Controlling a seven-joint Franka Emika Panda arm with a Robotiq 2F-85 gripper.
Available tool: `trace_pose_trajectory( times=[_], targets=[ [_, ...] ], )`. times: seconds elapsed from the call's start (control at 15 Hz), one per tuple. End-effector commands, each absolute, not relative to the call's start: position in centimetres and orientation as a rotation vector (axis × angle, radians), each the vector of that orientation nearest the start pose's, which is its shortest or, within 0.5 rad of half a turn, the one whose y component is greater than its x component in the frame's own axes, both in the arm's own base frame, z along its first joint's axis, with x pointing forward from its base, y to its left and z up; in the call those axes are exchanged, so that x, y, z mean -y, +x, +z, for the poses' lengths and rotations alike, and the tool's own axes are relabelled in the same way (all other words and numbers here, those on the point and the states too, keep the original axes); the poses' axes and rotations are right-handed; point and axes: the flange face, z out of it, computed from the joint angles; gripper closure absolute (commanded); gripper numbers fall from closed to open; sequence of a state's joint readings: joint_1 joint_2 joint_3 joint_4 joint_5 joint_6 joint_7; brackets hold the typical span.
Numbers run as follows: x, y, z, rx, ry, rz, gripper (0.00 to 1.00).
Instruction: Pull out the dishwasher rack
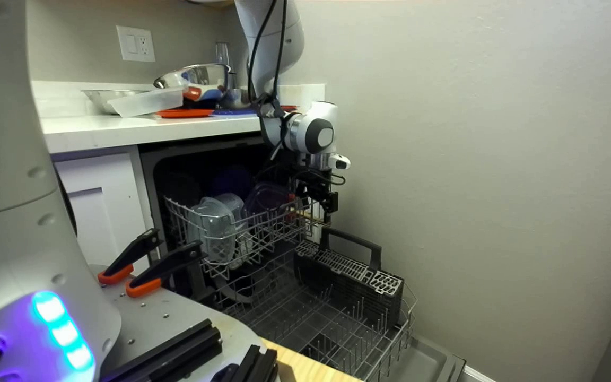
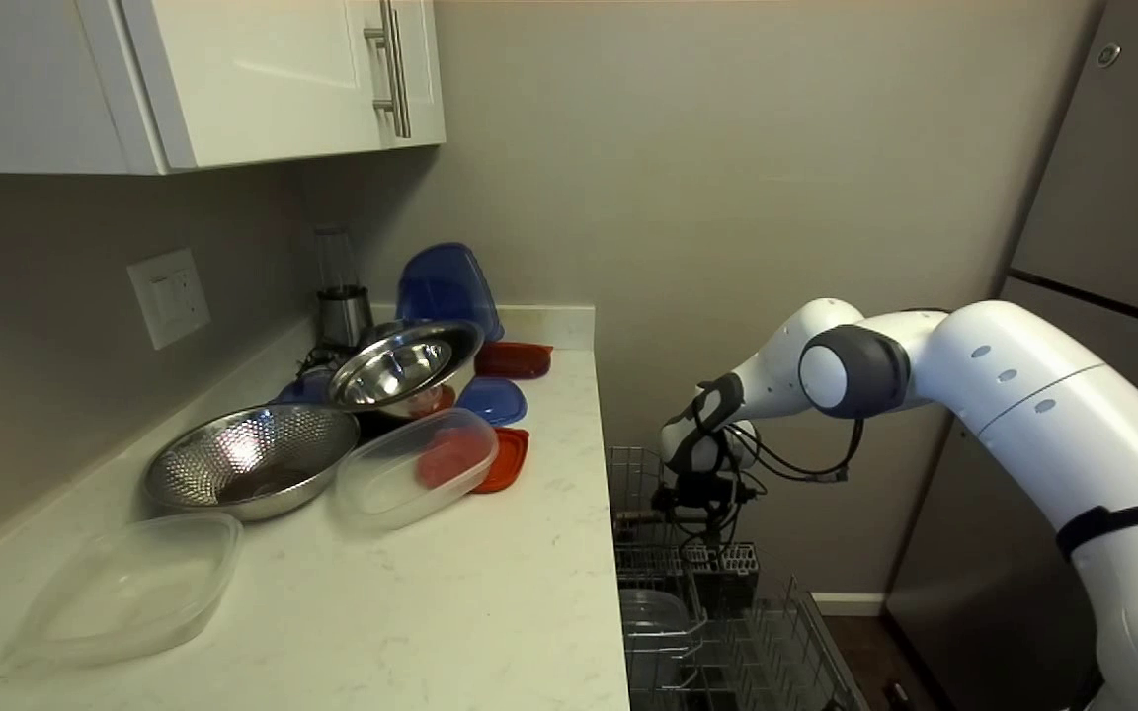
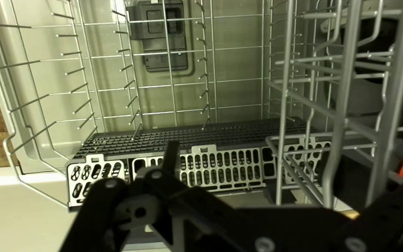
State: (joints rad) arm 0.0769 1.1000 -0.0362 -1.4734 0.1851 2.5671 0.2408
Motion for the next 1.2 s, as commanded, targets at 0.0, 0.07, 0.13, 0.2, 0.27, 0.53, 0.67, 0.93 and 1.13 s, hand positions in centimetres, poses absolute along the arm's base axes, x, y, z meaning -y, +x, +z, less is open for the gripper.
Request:
trace_pose_trajectory(
  times=[0.0, 0.07, 0.13, 0.2, 0.27, 0.53, 0.67, 0.93, 1.13],
  targets=[
    [1.4, 67.9, 0.8, -0.62, -3.062, 0.046, 0.0],
    [2.3, 67.9, 1.0, -0.635, -3.066, 0.045, 0.0],
    [3.1, 68.0, 1.2, -0.649, -3.069, 0.038, 0.0],
    [3.8, 68.0, 1.4, -0.66, -3.072, 0.037, 0.0],
    [4.6, 67.9, 1.5, -0.674, -3.074, 0.033, 0.0],
    [7.8, 67.3, 1.6, -0.729, -3.092, 0.045, 0.0],
    [9.2, 67.0, 1.6, -0.763, -3.095, 0.051, 0.0],
    [13.0, 65.6, 1.2, -0.841, -3.109, 0.097, 0.0],
    [15.8, 64.7, 1.4, -0.9, -3.108, 0.133, 0.0]
  ],
)
